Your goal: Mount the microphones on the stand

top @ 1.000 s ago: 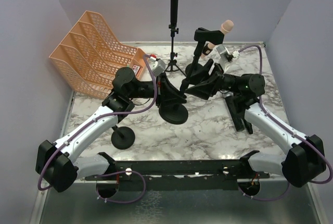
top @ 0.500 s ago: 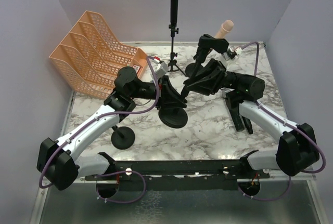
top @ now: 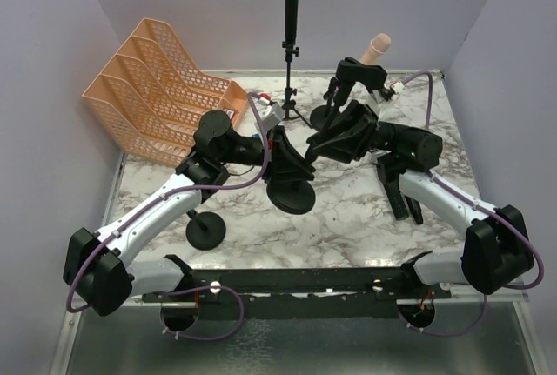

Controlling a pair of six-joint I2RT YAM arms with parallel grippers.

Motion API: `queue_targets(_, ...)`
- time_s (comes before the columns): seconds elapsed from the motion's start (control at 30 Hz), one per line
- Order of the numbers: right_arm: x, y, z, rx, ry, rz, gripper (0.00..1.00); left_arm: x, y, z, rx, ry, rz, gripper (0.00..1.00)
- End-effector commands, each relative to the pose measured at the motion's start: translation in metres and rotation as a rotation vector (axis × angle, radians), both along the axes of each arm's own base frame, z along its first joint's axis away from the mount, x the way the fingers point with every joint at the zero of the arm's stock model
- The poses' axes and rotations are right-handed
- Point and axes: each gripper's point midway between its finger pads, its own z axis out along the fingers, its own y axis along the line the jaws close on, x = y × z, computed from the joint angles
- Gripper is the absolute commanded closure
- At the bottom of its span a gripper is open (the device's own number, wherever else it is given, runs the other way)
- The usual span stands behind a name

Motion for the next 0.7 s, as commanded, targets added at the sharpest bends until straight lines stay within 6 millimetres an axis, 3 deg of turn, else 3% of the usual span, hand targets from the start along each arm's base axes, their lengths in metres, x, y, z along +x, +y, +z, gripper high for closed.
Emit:
queue_targets(0.0,-0.015,-0.002,-0.002,-0.013,-0.047,0.046,0.72,0.008,-0.002,0.029,-0.067,-0.073,0.045,1.00)
queue_targets(0.17,-0.015,0.000,-0.006,-0.030,-0.067,0.047,0.99,0.018,-0.002,0.031,-0.079,-0.073,0.110,1.00)
queue_targets(0.23,-0.009,0.002,-0.012,-0.054,-0.075,0.016,0.99,0.027,-0.002,0.033,-0.089,-0.070,0.171,1.00)
queue_targets(0.47,0.054,0.011,-0.038,-0.219,-0.036,-0.333,0.99,0.070,0.008,0.039,-0.070,-0.148,0.440,1.00)
queue_targets(0.67,0.077,0.022,-0.049,-0.274,-0.016,-0.533,0.99,0.118,0.026,0.036,0.010,-0.216,0.708,1.00)
